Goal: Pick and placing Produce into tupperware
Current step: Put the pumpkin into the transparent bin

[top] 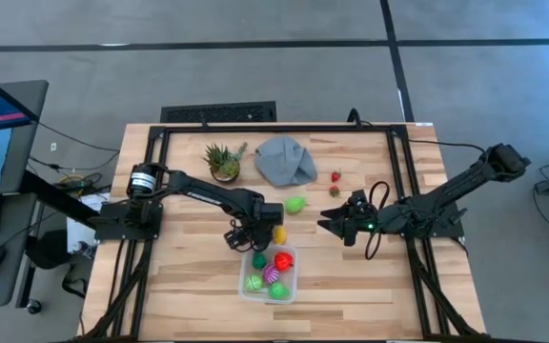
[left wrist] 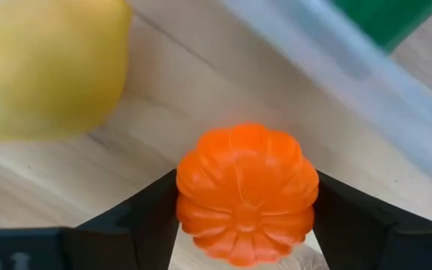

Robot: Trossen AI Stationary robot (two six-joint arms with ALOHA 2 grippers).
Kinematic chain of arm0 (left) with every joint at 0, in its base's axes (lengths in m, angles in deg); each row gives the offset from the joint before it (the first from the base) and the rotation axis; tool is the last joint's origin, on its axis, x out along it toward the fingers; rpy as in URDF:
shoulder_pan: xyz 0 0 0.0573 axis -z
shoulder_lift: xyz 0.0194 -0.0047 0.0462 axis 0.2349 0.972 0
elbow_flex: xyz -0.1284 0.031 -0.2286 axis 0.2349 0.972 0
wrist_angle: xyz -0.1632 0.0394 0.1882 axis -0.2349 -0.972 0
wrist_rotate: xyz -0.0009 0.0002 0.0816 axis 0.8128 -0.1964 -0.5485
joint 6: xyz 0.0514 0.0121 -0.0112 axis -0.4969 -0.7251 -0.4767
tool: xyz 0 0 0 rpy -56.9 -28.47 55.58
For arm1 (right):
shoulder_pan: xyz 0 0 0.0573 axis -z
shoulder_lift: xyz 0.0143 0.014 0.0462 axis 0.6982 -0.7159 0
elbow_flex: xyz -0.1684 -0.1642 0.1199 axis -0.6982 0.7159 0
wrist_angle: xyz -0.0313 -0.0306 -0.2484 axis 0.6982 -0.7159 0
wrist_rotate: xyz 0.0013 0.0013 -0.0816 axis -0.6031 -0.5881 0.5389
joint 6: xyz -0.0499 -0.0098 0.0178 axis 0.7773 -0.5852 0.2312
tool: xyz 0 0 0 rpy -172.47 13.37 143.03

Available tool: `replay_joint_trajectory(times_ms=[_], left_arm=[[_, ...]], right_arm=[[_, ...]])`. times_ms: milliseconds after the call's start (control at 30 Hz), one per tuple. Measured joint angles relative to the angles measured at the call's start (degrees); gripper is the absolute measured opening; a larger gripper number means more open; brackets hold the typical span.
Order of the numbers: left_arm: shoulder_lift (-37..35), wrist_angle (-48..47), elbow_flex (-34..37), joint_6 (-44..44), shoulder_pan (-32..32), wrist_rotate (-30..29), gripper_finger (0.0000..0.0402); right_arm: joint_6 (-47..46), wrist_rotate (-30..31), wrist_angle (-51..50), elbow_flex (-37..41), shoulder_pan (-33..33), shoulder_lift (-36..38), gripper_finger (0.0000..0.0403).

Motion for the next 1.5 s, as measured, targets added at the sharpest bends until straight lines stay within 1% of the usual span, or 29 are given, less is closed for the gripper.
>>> replay_joint_trajectory(times_ms=[100,200,300,467,633,733,1033,1167,1500], left_arm=[[-0.05,-0.05,-0.02,1.13,-0.82,0.28,0.0234],[-0.04,-1.64,-0.97,1.85,-1.57,-1.38,0.0234],[-0.04,-1.84,-2.20,1.92,-2.40,-1.67,0.0239],[-0.04,-3.49,-4.88,2.05,-3.69,-0.75,0.0236],[-0.06,-6.27,-7.72,2.03,-5.12,-1.10,0.0234],[-0.06,-8.34,-9.70,2.62,-6.01,-0.82,0.0240],[-0.22,-15.88,-17.56,6.28,-8.88,4.70,0.0235],[-0.24,-18.70,-19.97,7.99,-9.93,7.46,0.0245],[-0.73,-21.75,-21.20,10.56,-10.19,13.33,0.0240]], right_arm=[[-0.27,0.00,0.00,0.00,0.00,0.00,0.0322],[-0.46,0.00,0.00,0.00,0.00,0.00,0.0322],[-0.46,0.00,0.00,0.00,0.00,0.00,0.0322],[-0.47,0.00,0.00,0.00,0.00,0.00,0.0322],[-0.46,0.00,0.00,0.00,0.00,0.00,0.0322],[-0.45,0.00,0.00,0.00,0.00,0.00,0.0322],[-0.44,0.00,-0.96,0.00,0.00,0.00,0.0322],[-0.40,0.00,-1.22,0.00,0.00,0.00,0.0322],[-0.33,-0.20,-1.95,0.00,0.00,0.00,0.0322]])
